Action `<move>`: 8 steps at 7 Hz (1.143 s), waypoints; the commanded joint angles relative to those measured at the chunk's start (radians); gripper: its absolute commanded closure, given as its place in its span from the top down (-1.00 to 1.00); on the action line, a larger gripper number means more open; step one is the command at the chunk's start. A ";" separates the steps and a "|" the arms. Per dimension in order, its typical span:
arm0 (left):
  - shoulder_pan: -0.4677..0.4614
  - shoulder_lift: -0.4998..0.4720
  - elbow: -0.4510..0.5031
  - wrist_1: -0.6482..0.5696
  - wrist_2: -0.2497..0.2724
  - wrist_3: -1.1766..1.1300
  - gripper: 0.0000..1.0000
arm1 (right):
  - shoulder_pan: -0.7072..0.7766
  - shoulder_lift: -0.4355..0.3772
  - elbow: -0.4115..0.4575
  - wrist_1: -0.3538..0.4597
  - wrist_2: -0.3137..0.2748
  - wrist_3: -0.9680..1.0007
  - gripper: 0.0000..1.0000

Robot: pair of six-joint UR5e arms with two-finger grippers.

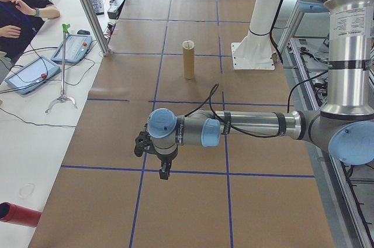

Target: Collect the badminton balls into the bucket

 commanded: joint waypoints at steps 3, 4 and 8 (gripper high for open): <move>-0.009 0.019 -0.066 0.001 -0.016 0.001 1.00 | 0.000 0.000 0.000 0.000 0.000 0.000 1.00; -0.010 0.019 -0.065 0.001 -0.016 0.001 1.00 | 0.000 0.000 0.002 0.000 0.000 0.000 1.00; -0.010 0.013 -0.066 0.001 -0.014 0.001 1.00 | 0.000 0.000 0.000 0.000 0.000 0.000 1.00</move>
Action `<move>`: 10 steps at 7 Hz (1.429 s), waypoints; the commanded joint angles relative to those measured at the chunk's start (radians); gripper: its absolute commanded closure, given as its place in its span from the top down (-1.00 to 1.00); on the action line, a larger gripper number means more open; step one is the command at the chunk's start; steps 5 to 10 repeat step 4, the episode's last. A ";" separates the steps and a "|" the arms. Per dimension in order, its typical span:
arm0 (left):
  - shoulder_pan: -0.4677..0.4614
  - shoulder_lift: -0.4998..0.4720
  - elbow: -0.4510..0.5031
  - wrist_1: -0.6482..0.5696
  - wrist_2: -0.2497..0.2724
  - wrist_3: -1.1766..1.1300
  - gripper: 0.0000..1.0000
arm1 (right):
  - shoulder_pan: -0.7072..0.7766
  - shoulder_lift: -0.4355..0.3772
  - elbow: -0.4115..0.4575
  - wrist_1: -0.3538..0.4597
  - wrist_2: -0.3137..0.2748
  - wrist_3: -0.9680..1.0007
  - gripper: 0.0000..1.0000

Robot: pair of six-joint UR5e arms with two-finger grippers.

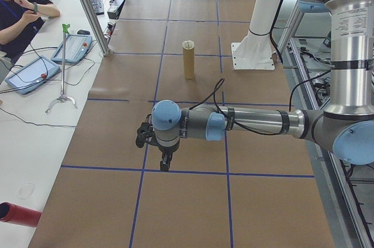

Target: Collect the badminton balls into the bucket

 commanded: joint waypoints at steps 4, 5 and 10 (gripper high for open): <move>0.000 0.001 -0.009 0.000 0.006 0.000 1.00 | 0.000 0.000 0.000 0.000 0.000 0.000 1.00; 0.000 0.001 -0.009 0.000 0.006 0.000 1.00 | 0.000 0.000 0.000 0.000 0.000 0.000 1.00; 0.000 0.001 -0.009 0.000 0.006 0.000 1.00 | 0.000 0.000 0.000 0.000 0.000 0.000 1.00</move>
